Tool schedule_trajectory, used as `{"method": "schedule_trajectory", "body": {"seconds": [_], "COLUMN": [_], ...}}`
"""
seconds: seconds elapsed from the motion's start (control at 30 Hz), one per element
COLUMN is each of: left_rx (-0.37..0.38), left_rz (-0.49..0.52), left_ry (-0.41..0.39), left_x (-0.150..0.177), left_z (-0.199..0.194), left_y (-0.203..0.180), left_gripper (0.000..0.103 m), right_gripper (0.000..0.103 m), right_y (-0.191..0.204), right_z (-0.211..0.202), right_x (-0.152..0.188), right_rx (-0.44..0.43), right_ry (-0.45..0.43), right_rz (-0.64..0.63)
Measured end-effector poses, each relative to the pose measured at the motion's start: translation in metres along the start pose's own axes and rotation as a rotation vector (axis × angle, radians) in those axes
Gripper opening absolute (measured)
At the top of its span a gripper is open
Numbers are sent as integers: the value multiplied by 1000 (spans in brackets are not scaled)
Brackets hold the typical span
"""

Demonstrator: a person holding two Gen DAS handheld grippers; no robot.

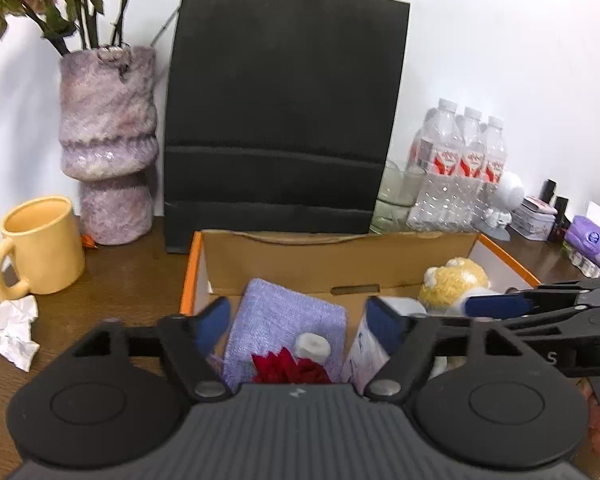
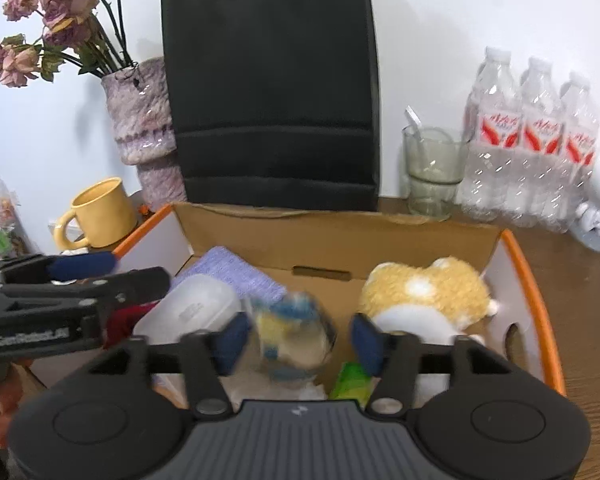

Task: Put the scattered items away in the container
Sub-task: 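Place the blue packet and white lid into the box and release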

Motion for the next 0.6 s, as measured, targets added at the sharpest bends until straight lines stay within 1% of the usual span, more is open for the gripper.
{"method": "schedule_trajectory", "body": {"seconds": [0.03, 0.1, 0.17, 0.3, 0.5, 0.6], "left_rx": [-5, -12, -12, -20, -31, -25], "left_rz": [1, 5, 9, 16, 15, 12], "left_ry": [-10, -28, -36, -41, -46, -66], "left_x": [-1, -3, -4, -4, -3, -5], "left_z": [-2, -7, -10, -14, -15, -22], "left_y": [-1, -2, -4, -7, -9, -10], "left_gripper": [100, 103, 103, 103, 103, 103], "right_gripper": [74, 87, 92, 94, 94, 94], "right_y": [0, -1, -4, -5, -6, -8], "right_z": [-2, -5, -7, -12, -14, -17], "right_x": [-1, -2, -3, -4, -4, -5], "right_rx": [8, 24, 35, 48, 62, 70], "right_ry": [-1, -2, 3, 6, 11, -1], "right_rz": [-10, -18, -19, -18, -17, -8]}}
Point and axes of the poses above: each gripper's, at about its wrist camera, not at the fingertips, and z roughly the way its jaws point, y to its left, x to its underside, the point moved 3 cm from there along z, roughly the way its jaws point, and after that the axes turned 13 degrees about -z, right-handed, at the moved point
